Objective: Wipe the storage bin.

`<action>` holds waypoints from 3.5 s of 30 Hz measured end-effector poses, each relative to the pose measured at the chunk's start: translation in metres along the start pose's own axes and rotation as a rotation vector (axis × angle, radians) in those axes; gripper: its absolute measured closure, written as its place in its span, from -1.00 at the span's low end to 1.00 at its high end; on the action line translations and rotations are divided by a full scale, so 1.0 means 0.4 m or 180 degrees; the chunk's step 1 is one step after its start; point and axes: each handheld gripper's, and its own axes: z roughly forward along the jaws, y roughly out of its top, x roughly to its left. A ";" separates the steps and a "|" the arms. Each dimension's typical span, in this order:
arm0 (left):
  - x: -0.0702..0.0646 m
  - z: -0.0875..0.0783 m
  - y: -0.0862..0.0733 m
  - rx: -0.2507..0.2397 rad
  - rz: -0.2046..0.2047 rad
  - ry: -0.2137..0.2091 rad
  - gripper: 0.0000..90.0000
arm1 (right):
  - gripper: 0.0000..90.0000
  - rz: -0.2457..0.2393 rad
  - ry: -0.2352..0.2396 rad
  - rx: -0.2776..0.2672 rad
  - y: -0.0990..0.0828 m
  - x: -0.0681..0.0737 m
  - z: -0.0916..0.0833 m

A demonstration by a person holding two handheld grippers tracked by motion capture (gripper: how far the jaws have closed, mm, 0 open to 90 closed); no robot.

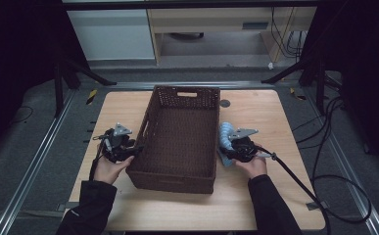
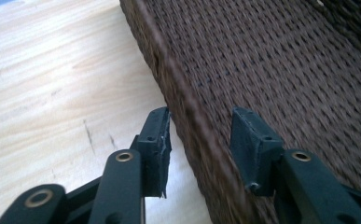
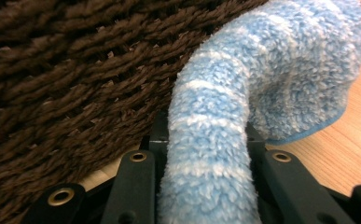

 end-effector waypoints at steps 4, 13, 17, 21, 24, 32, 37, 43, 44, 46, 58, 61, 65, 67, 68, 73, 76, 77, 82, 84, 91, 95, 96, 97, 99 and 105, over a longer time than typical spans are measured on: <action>-0.004 -0.004 -0.018 -0.0001 -0.0005 -0.0067 0.36 | 0.50 0.0003 0.0018 -0.0057 0.007 0.003 -0.017; -0.014 0.004 -0.023 0.0010 -0.0060 -0.0050 0.65 | 0.50 -0.0047 0.0078 -0.0568 0.065 0.022 -0.134; -0.012 0.006 -0.023 -0.0011 -0.0120 -0.0055 0.67 | 0.50 -0.0103 0.0039 -0.0533 0.065 0.031 -0.133; -0.013 0.011 -0.017 -0.0010 -0.0133 -0.0020 0.67 | 0.50 -0.0086 0.0014 -0.0359 0.043 0.029 -0.104; -0.008 0.021 -0.008 -0.0020 -0.0158 -0.0003 0.67 | 0.50 -0.0060 0.0020 -0.0200 0.018 0.026 -0.072; 0.002 0.041 0.011 -0.0026 -0.0186 0.0031 0.67 | 0.50 -0.0006 0.0077 0.0037 -0.014 0.028 -0.022; 0.003 0.045 0.014 -0.0022 -0.0160 0.0043 0.67 | 0.50 -0.0027 0.0110 -0.0368 0.037 0.035 -0.096; 0.002 0.044 0.014 -0.0008 -0.0146 0.0048 0.67 | 0.50 -0.0168 0.0042 -0.0444 0.054 0.059 -0.128; 0.002 0.044 0.014 -0.0007 -0.0147 0.0048 0.67 | 0.50 -0.0159 0.0052 -0.0406 0.047 0.060 -0.124; 0.002 0.044 0.014 -0.0006 -0.0147 0.0045 0.67 | 0.50 -0.0154 0.0062 -0.0328 0.030 0.063 -0.114; 0.003 0.045 0.013 -0.0015 -0.0158 0.0033 0.67 | 0.50 0.0022 0.0156 0.0080 -0.055 0.092 -0.066; 0.003 0.045 0.012 -0.0021 -0.0164 0.0030 0.67 | 0.50 0.0013 0.0165 -0.0013 -0.046 0.091 -0.082; 0.004 0.045 0.012 -0.0019 -0.0166 0.0025 0.67 | 0.50 -0.0051 0.0187 -0.0355 -0.008 0.100 -0.150; 0.004 0.045 0.012 -0.0015 -0.0168 0.0021 0.66 | 0.50 -0.0112 0.0183 -0.0470 0.012 0.110 -0.183; 0.004 0.045 0.012 -0.0017 -0.0168 0.0025 0.67 | 0.50 -0.0127 0.0175 -0.0461 0.014 0.114 -0.185; 0.004 0.045 0.012 -0.0021 -0.0174 0.0020 0.67 | 0.50 -0.0131 0.0172 -0.0327 -0.009 0.126 -0.160; 0.004 0.045 0.012 -0.0025 -0.0177 0.0017 0.67 | 0.50 -0.0097 0.0190 -0.0197 -0.034 0.128 -0.141; 0.004 0.045 0.012 -0.0024 -0.0179 0.0015 0.67 | 0.50 -0.0097 0.0190 -0.0197 -0.034 0.128 -0.141; 0.005 0.045 0.011 -0.0029 -0.0179 0.0017 0.67 | 0.50 -0.0079 0.0216 0.0153 -0.082 0.140 -0.096; 0.005 0.045 0.011 -0.0029 -0.0181 0.0015 0.67 | 0.50 -0.0062 0.0245 0.0126 -0.080 0.143 -0.097; 0.006 0.045 0.011 -0.0031 -0.0181 0.0015 0.66 | 0.50 -0.0141 0.0243 -0.0350 -0.023 0.160 -0.193; 0.005 0.045 0.011 -0.0030 -0.0179 0.0017 0.67 | 0.50 -0.0207 0.0205 -0.0379 -0.016 0.173 -0.211; 0.005 0.045 0.011 -0.0029 -0.0179 0.0017 0.67 | 0.50 -0.0219 0.0193 -0.0368 -0.020 0.175 -0.210; 0.005 0.045 0.011 -0.0029 -0.0179 0.0016 0.67 | 0.50 -0.0219 0.0200 -0.0352 -0.025 0.176 -0.207; 0.005 0.045 0.011 -0.0030 -0.0181 0.0014 0.67 | 0.51 -0.0185 0.0224 -0.0303 -0.038 0.174 -0.197; 0.005 0.045 0.011 -0.0028 -0.0178 0.0015 0.67 | 0.51 -0.0226 0.0238 -0.0101 -0.065 0.181 -0.156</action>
